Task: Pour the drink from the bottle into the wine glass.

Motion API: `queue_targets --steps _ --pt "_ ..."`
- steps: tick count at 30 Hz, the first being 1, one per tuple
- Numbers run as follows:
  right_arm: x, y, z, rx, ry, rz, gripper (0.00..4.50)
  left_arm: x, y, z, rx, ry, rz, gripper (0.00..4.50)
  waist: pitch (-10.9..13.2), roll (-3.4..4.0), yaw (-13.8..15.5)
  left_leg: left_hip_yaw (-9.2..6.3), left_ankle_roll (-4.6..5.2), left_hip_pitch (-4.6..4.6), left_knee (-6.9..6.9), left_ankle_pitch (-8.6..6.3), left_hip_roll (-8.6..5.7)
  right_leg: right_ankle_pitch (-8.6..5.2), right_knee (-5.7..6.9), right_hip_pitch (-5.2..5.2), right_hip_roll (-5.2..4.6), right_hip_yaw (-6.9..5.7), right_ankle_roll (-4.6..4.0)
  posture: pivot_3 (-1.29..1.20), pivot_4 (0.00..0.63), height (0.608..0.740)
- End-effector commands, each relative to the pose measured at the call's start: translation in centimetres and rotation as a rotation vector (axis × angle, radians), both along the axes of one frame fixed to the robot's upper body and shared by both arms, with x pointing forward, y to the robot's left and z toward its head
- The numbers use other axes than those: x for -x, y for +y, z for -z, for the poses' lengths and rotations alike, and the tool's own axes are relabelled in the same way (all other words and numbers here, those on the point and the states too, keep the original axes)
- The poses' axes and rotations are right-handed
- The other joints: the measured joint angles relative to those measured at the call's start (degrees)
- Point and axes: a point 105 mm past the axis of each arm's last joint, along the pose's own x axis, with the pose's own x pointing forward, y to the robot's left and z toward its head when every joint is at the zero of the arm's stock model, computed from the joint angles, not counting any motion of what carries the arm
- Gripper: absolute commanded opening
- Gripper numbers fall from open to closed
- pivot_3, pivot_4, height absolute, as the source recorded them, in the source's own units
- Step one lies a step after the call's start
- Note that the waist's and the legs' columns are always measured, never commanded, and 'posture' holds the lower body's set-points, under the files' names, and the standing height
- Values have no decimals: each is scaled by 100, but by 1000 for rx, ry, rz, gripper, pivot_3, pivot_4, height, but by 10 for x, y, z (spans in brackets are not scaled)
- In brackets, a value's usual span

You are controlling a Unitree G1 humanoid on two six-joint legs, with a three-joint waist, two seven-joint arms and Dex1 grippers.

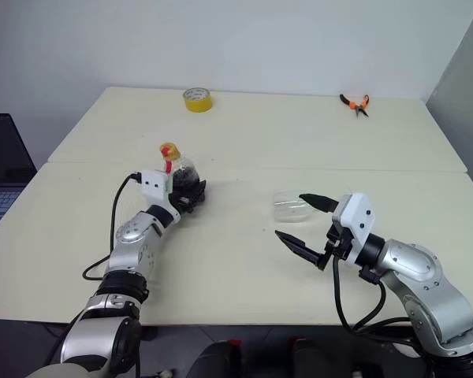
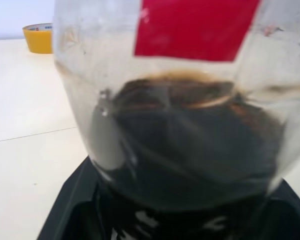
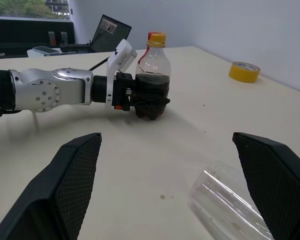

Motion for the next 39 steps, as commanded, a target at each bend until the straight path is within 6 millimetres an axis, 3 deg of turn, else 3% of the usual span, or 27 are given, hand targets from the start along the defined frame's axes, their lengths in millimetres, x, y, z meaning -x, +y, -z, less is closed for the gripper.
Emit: queue_targets --steps 1,5,8,11,15,21,29,39 --pt "3 2 -11 -12 -45 -16 4500 2 -13 -26 -5 -98 57 2146 0 0 0 0 0 0 0 0 0 0 0 0 0 0 0 0 150 740" --pt "3 3 -12 -16 -45 -13 4500 11 -27 -33 -29 -128 116 1997 0 -1 0 0 0 -3 0 0 1 0 -4 0 0 1 0 0 150 740" --pt "0 3 -24 -86 -48 36 4500 34 -61 -33 -61 -124 258 1996 1 0 -16 0 -1 -2 -1 0 2 0 -5 0 0 3 0 0 150 740" --pt "-5 5 -28 -116 -22 91 4500 54 -81 -27 -109 -100 350 1995 1 1 -13 2 -3 -2 -2 1 2 0 -5 0 -2 7 0 0 150 740" --pt "-8 13 -30 -115 21 119 4500 70 -92 -20 -191 -90 427 1995 2 2 -14 -3 -2 -1 -2 1 3 0 0 0 0 3 -1 0 150 740" --pt "-4 33 -37 -150 44 84 4500 89 -110 -20 -163 -52 573 1953 3 5 -20 -2 -1 -3 -3 0 3 0 -1 -2 2 3 -1 0 150 740" --pt "1 36 -38 -154 62 25 4500 115 -132 -22 -148 -18 820 1950 3 5 -19 -2 1 -5 -3 0 1 0 -10 -1 1 4 -1 0 150 740" --pt "13 47 -35 -108 105 -95 4500 117 -144 -8 -205 2 901 1948 4 6 -18 -3 2 -5 -4 -1 1 0 -12 0 2 2 0 0 150 740"
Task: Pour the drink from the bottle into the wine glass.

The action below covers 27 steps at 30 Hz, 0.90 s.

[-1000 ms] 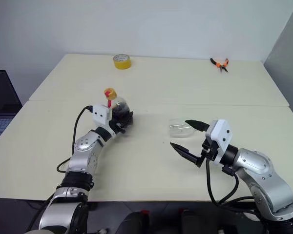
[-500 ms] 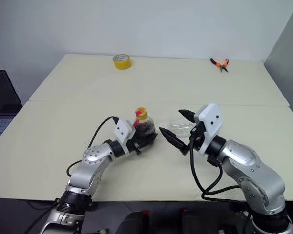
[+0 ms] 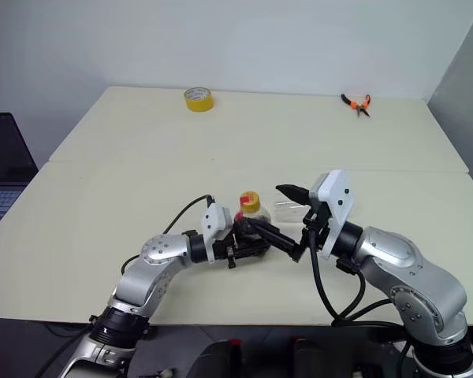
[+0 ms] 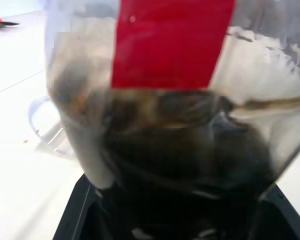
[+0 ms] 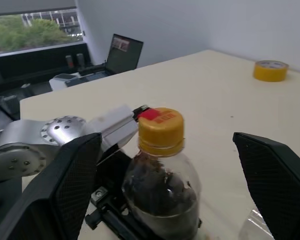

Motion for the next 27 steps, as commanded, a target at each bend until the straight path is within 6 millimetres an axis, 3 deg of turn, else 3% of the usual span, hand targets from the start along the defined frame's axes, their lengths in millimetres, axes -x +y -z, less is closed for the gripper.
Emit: queue_targets --steps 1,11,14,22,27 --pt "5 11 -9 -6 -41 -39 4500 3 -7 -9 12 -58 38 1947 0 0 -7 0 0 0 0 0 0 0 0 0 0 0 0 0 150 740" --pt "-14 17 -8 25 -46 20 4500 4 -9 -5 3 -59 51 1940 1 1 -45 -2 0 0 -3 0 1 0 -1 -1 1 -1 0 0 150 740" --pt "-17 16 -6 39 -44 30 3869 4 -9 -5 1 -60 51 1940 1 1 -45 -2 0 -1 -3 0 1 0 -2 -1 1 -1 0 0 150 740" --pt "-17 14 -2 72 -44 29 1228 4 -9 -5 -1 -63 47 1919 1 2 -46 -2 0 -1 -3 0 1 0 -3 -1 1 -1 0 0 150 740" --pt "-15 12 -2 93 -56 10 1227 3 -9 -5 -4 -65 45 1670 1 2 -46 -2 0 -1 -4 0 2 0 -4 -1 1 -2 0 0 150 740"
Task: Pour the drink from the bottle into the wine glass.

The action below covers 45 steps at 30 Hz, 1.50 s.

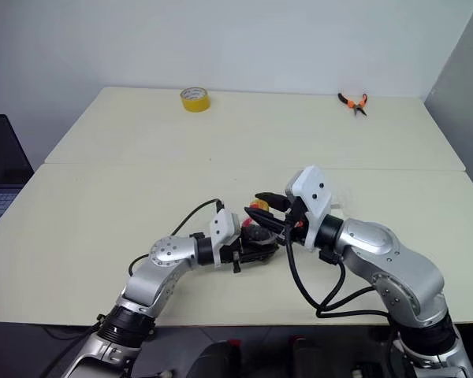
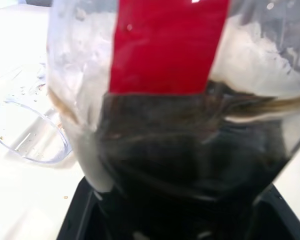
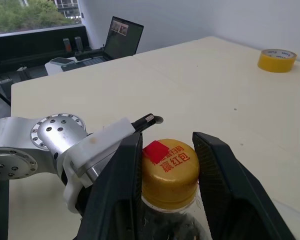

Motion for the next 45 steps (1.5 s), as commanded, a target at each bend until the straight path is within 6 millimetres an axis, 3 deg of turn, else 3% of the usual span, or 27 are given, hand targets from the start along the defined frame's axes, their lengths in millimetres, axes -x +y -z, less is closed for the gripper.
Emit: queue_targets --steps 1,7,13,18,23,28,33,45 --pt "2 -5 -6 28 -54 -18 1227 1 -4 -14 30 -59 21 1626 0 0 0 0 0 0 0 0 0 0 0 0 0 0 0 0 150 740" --pt "-12 -20 -2 86 -69 -129 1227 4 -6 -16 30 -60 40 1266 1 0 -1 1 1 0 0 0 -1 0 -2 1 0 0 0 0 150 740" --pt "-40 -33 4 281 -134 -250 1227 6 -8 -16 25 -70 52 995 9 9 -13 0 2 3 -1 0 0 0 -4 2 1 -3 0 0 150 740" --pt "-41 -34 -2 256 -105 -288 1227 7 -8 -15 26 -70 44 873 10 9 -2 -1 2 -1 1 0 1 0 -6 1 -1 -3 -1 0 150 740" --pt "-24 -31 -6 207 -75 -302 2928 6 -8 -15 27 -75 34 842 10 9 12 -2 1 -1 2 0 1 1 -6 3 -3 -3 -1 0 150 740" --pt "-1 -31 -25 86 -71 -204 4500 -2 -6 -16 29 -94 -16 771 14 13 30 -2 1 -8 2 0 0 1 -7 -1 -5 -2 -1 0 150 740" --pt "21 -27 -32 -71 -46 26 4500 -10 -6 -12 17 -115 -73 771 13 13 46 -9 1 -8 1 0 1 0 -5 0 -4 -8 0 0 150 740" --pt "1 -13 -16 -82 33 302 4500 -19 -13 -13 18 -125 -82 763 13 14 44 -4 0 -7 1 0 -4 1 -6 0 -3 -4 1 0 150 740"
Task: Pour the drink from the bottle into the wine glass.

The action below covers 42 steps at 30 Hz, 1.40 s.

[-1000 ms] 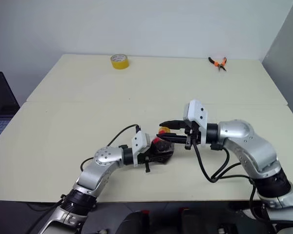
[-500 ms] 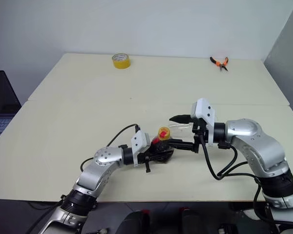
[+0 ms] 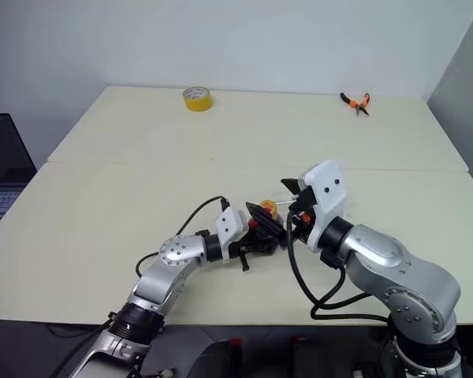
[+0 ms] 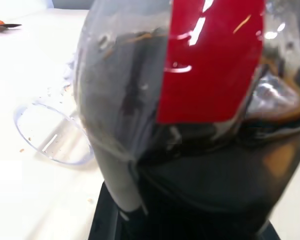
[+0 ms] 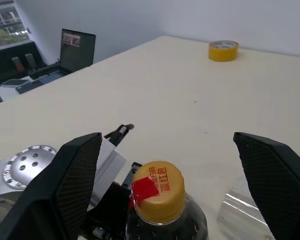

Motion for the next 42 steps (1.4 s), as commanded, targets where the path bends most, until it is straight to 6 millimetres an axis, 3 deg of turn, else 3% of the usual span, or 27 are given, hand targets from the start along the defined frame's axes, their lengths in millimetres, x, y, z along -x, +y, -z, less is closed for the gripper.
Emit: queue_targets --steps 1,13,23,34,42 --pt "0 0 -6 8 -39 43 4500 -2 -4 -13 20 -58 9 746 0 0 0 1 0 0 0 0 0 0 -1 0 0 1 0 0 150 740" --pt "-4 2 1 47 -32 72 4500 -3 -3 -13 19 -57 3 742 0 0 -5 0 1 0 -2 0 1 0 -2 -1 1 0 0 0 150 740" --pt "-4 2 7 81 -19 63 1229 -3 -2 -12 21 -55 -4 739 0 0 -30 -1 1 0 -2 0 1 0 -2 0 1 -1 0 0 150 740" --pt "-7 -8 12 185 -80 -38 1224 -4 -2 -12 25 -52 -11 723 0 0 -30 -1 1 0 -2 -1 0 -1 -8 2 1 -3 1 0 150 740" --pt "-48 -25 20 320 -183 -284 1224 -1 1 -14 28 -53 -17 718 1 -2 -51 0 3 11 -3 -1 1 0 -12 11 4 -4 3 0 150 740"
